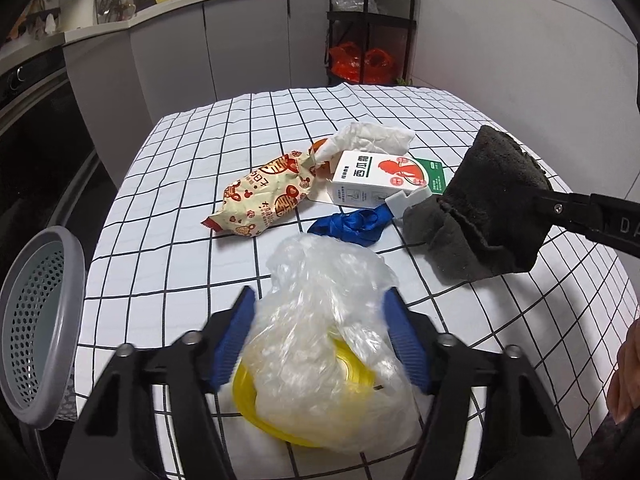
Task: Collect trash
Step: 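Grasp the grey cloth with the right tool while the left tool grasps a clear plastic bag, then carry cloth and plastic bag over the grey basket and release both inside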
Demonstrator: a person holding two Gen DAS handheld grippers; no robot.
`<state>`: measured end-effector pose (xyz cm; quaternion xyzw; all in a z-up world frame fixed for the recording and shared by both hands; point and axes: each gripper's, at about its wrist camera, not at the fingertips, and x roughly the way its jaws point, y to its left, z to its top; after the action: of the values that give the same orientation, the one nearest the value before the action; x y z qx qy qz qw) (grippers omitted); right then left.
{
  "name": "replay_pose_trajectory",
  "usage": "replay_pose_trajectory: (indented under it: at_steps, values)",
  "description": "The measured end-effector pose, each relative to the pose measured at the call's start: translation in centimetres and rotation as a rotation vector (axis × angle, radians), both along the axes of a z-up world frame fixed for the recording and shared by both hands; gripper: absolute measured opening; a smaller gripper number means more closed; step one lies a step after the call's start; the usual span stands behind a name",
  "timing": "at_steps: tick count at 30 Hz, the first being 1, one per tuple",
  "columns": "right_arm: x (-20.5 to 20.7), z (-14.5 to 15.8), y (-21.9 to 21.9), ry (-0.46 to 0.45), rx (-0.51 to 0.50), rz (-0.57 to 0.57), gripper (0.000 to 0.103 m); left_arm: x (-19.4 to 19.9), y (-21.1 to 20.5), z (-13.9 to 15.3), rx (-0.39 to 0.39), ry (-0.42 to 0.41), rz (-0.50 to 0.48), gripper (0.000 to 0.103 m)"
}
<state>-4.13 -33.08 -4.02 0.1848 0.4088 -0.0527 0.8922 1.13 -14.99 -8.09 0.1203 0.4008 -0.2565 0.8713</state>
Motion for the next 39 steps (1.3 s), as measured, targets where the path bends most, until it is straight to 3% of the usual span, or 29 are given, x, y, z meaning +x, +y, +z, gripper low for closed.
replay_pose_trajectory:
  at_steps: [1, 3, 6, 18, 23, 32, 39]
  values:
    - [0.0, 0.0, 0.2, 0.002, 0.000, 0.003, 0.013, 0.0, -0.1, 0.0, -0.003, 0.007, -0.006, 0.048]
    - [0.0, -0.1, 0.5, 0.003, 0.000, 0.014, 0.013, 0.1, 0.0, -0.1, -0.009, 0.025, -0.019, 0.026]
    - [0.0, 0.1, 0.9, 0.000, -0.007, 0.028, 0.013, 0.0, 0.4, 0.3, -0.018, 0.019, -0.021, 0.016]
    - [-1.2, 3.6, 2.9, -0.075, -0.065, 0.039, 0.013, 1.0, 6.7, 5.7, -0.099, -0.085, 0.100, 0.015]
    - [-0.8, 5.0, 4.1, -0.089, -0.022, 0.035, 0.013, 2.3, 10.2, 6.3, -0.084, -0.107, 0.179, 0.015]
    - [2.0, 7.3, 7.9, -0.103, -0.035, 0.114, 0.013, 4.2, 16.8, 8.0, -0.096, -0.123, 0.322, 0.015]
    - [3.3, 6.0, 12.5, -0.080, 0.024, 0.212, 0.013, 4.0, 20.2, 8.3, -0.087, -0.118, 0.381, 0.015]
